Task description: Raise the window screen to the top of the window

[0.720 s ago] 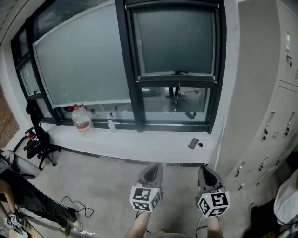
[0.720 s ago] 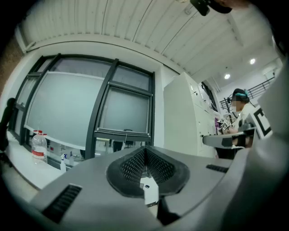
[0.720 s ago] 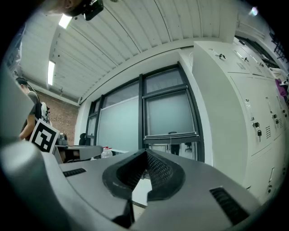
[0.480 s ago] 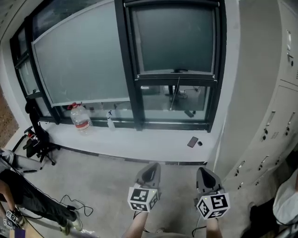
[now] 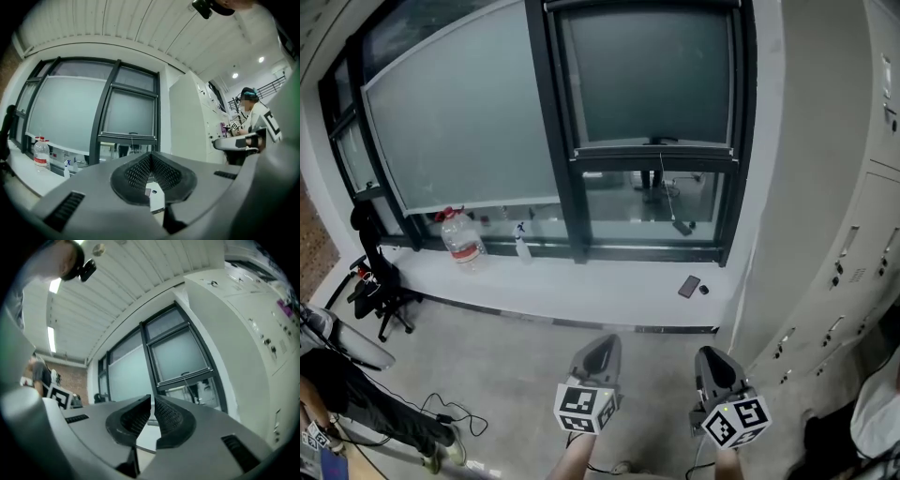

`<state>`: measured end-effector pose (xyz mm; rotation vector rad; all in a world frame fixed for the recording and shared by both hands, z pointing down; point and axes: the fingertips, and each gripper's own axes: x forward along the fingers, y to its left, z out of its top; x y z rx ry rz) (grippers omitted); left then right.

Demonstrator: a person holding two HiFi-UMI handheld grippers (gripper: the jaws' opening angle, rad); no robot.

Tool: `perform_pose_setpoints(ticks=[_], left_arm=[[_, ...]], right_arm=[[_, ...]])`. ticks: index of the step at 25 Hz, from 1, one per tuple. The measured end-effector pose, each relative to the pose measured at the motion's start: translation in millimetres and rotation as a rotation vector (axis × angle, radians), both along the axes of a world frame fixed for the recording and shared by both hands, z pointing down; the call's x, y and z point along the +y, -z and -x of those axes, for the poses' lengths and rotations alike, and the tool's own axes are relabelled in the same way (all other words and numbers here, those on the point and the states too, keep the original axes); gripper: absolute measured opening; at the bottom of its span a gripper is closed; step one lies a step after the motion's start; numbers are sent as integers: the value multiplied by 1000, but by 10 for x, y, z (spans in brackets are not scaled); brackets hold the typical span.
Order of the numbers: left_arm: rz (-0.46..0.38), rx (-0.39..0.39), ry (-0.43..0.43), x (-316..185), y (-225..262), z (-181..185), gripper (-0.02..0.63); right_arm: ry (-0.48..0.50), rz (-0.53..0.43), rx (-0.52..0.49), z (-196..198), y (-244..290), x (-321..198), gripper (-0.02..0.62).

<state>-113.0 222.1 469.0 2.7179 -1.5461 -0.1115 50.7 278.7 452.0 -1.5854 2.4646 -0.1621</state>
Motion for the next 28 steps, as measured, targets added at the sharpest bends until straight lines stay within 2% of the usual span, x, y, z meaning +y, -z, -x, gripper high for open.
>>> perform_pose_setpoints(ticks=[2, 3, 7, 10, 13, 15, 18, 22, 28], left_arm=[[-2, -1, -5, -39, -14, -47, 3], [1, -5, -10, -54, -46, -76, 3], [19, 3, -17, -115, -142, -173, 3], [27, 9, -14, -277, -156, -238, 3], [39, 18, -10, -532, -218, -270, 3], [38, 29, -7, -807, -253, -296, 3], [17, 50, 5, -1326, -224, -304, 3], [-35, 55, 15, -2102, 17, -264, 3], [-55, 54, 1, -3053, 192, -214, 3]], right_arm=[[94, -6, -100, 9, 47, 26, 24], [107, -6, -116, -13, 40, 30, 31], [48, 27, -119, -201, -137, -85, 31], [83, 82, -168, -240, -272, -261, 31], [86, 104, -138, -266, -376, -497, 31], [71, 103, -138, -341, -402, -793, 31], [100, 88, -159, -378, -336, -1351, 31], [125, 60, -97, -327, -104, -2177, 31], [95, 54, -119, -334, 31, -3180, 31]])
